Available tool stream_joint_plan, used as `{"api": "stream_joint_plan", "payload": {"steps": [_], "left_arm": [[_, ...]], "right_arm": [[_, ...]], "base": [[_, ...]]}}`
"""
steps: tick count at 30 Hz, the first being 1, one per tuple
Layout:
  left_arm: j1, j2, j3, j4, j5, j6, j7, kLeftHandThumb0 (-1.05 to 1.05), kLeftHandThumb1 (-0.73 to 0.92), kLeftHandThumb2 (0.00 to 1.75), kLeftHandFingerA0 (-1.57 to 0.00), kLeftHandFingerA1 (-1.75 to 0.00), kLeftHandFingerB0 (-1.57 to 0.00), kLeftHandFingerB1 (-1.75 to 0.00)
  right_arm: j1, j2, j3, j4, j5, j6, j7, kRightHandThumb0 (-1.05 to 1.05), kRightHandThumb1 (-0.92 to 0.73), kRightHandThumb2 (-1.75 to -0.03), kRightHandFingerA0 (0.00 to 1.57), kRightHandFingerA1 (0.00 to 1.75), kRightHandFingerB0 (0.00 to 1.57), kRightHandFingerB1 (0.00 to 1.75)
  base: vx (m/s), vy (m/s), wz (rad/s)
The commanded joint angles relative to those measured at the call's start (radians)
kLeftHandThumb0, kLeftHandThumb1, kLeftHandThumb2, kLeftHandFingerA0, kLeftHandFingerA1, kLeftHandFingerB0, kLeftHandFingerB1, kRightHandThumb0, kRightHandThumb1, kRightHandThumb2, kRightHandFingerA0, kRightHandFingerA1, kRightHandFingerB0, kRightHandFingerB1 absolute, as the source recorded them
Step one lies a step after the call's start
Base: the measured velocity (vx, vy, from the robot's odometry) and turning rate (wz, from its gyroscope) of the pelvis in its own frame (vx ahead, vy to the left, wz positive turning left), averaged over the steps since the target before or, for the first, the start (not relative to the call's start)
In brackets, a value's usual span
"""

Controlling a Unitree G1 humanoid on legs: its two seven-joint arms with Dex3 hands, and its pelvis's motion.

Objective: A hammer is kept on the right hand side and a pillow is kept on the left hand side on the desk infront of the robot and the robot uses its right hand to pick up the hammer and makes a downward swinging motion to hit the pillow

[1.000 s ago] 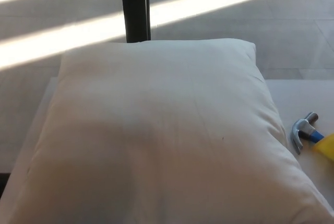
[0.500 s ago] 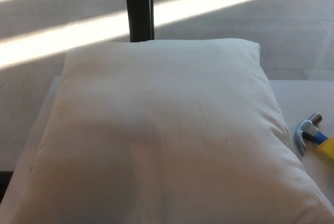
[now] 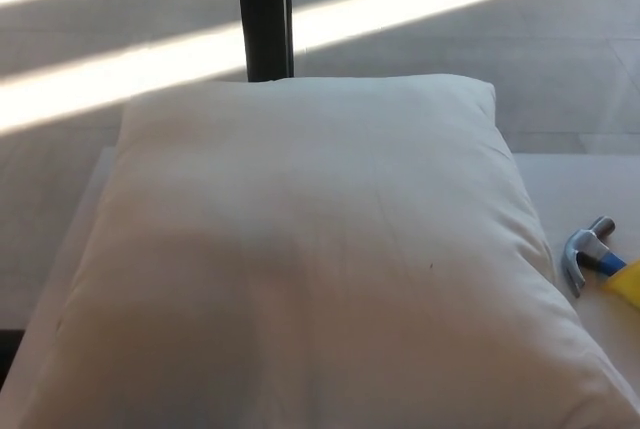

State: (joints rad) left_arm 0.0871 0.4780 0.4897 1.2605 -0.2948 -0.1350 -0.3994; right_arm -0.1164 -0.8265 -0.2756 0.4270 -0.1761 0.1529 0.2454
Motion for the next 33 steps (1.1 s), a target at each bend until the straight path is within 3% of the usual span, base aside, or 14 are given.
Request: {"api": "stream_joint_plan", "payload": {"steps": [1, 3, 4, 5, 8, 13, 14, 15, 17, 19, 20, 23, 28, 33], "left_arm": [[0.017, 0.050, 0.005, -0.009, 0.008, -0.029, 0.017, -0.65, 0.77, 0.63, -0.66, -0.62, -0.54, -0.51], [0.016, 0.048, 0.007, -0.009, 0.005, -0.023, 0.012, -0.66, 0.77, 0.63, -0.66, -0.61, -0.54, -0.51], [0.018, 0.048, 0.009, -0.008, 0.003, -0.029, 0.005, -0.65, 0.59, 0.99, -0.59, -0.70, -0.49, -0.62], [0.018, 0.048, 0.012, -0.006, -0.001, -0.028, -0.002, -0.65, 0.78, 0.63, -0.61, -0.63, -0.51, -0.51], [0.017, 0.053, 0.006, -0.005, 0.006, -0.023, -0.001, -0.65, 0.78, 0.63, -0.55, -0.60, -0.48, -0.50], [0.024, 0.048, 0.023, 0.000, -0.009, -0.013, 0.023, -0.62, 0.77, 0.62, -0.59, -0.67, -0.48, -0.53], [0.025, 0.049, 0.022, 0.001, -0.007, -0.013, 0.025, -0.64, 0.77, 0.63, -0.62, -0.65, -0.51, -0.53], [0.027, 0.054, 0.009, 0.001, 0.011, -0.016, 0.062, -0.66, 0.77, 0.63, -0.69, -0.66, -0.55, -0.53], [0.028, 0.056, 0.025, 0.000, -0.006, 0.000, 0.066, -0.63, 0.76, 0.62, -0.66, -0.61, -0.54, -0.53], [0.013, 0.060, 0.030, 0.000, -0.010, 0.004, 0.077, -0.62, 0.77, 0.63, -0.65, -0.57, -0.52, -0.50], [-0.021, 0.073, 0.073, 0.041, -0.047, 0.030, 0.084, -0.63, 0.74, 0.62, -0.65, -0.48, -0.54, -0.43], [-0.042, 0.078, 0.080, 0.043, -0.049, 0.045, 0.096, -0.64, 0.73, 0.63, -0.67, -0.47, -0.56, -0.42], [-0.076, 0.089, 0.045, 0.034, 0.004, 0.060, 0.189, -0.65, 0.72, 0.62, -0.66, -0.60, -0.64, -0.53], [-0.051, 0.073, 0.062, 0.043, -0.014, 0.066, 0.177, -0.64, 0.71, 0.61, -0.64, -0.56, -0.61, -0.50]], "right_arm": [[0.279, 0.105, -0.642, 0.244, 0.274, -0.135, -0.387, -0.87, -0.59, -0.93, 0.00, 0.46, 0.03, 0.43], [0.282, 0.141, -0.629, 0.289, 0.273, -0.179, -0.425, -0.76, -0.74, -0.65, 0.00, 0.24, 0.01, 0.49], [0.287, 0.184, -0.603, 0.347, 0.276, -0.233, -0.460, -0.83, -0.59, -0.95, 0.00, 0.47, 0.04, 0.46], [0.287, 0.212, -0.596, 0.377, 0.276, -0.257, -0.485, -0.77, -0.76, -0.64, 0.00, 0.33, 0.01, 0.55], [0.278, 0.300, -0.626, 0.399, 0.302, -0.267, -0.539, -0.71, -0.76, -0.66, 0.00, 0.33, 0.01, 0.55], [0.196, 0.436, -0.854, 0.461, 0.548, -0.260, -0.534, -0.56, -0.69, -0.62, 0.00, 0.93, 0.08, 0.67], [0.198, 0.441, -0.867, 0.458, 0.556, -0.224, -0.523, -0.64, -0.77, -0.69, 0.00, 0.76, 0.01, 0.56], [0.207, 0.440, -0.863, 0.454, 0.541, -0.133, -0.521, -0.53, -0.83, -0.60, 0.33, 1.32, 0.02, 0.35], [0.194, 0.434, -0.878, 0.478, 0.539, -0.107, -0.519, -0.51, -0.83, -0.62, 0.36, 1.39, 0.03, 0.27], [0.167, 0.415, -0.910, 0.504, 0.556, -0.070, -0.514, -0.63, -0.65, -0.89, 0.34, 1.00, 0.00, 0.35], [0.133, 0.394, -0.940, 0.494, 0.578, -0.035, -0.522, -0.50, -0.75, -0.62, 0.01, 1.41, 0.00, 0.61], [0.118, 0.392, -0.957, 0.479, 0.571, -0.028, -0.523, -0.51, -0.79, -0.51, 0.16, 1.30, 0.04, 0.83], [0.074, 0.412, -0.901, 0.500, 0.508, 0.078, -0.503, -0.63, -0.70, -0.76, 0.00, 0.48, 0.00, 0.11], [0.106, 0.427, -0.841, 0.532, 0.471, 0.120, -0.381, -0.52, -0.74, -0.62, 0.00, 0.42, 0.00, 0.26]], "base": [[0.00, 0.000, 0.00], [0.00, 0.000, 0.00], [0.00, 0.000, 0.00], [0.00, 0.000, 0.00], [0.00, 0.000, 0.00], [0.00, 0.000, 0.00], [0.00, 0.000, 0.00], [0.00, 0.000, 0.00], [0.00, 0.000, 0.00], [0.00, 0.000, 0.00], [0.00, 0.000, 0.00], [0.00, 0.000, 0.00], [0.00, 0.000, 0.00], [0.00, 0.000, 0.00]]}}
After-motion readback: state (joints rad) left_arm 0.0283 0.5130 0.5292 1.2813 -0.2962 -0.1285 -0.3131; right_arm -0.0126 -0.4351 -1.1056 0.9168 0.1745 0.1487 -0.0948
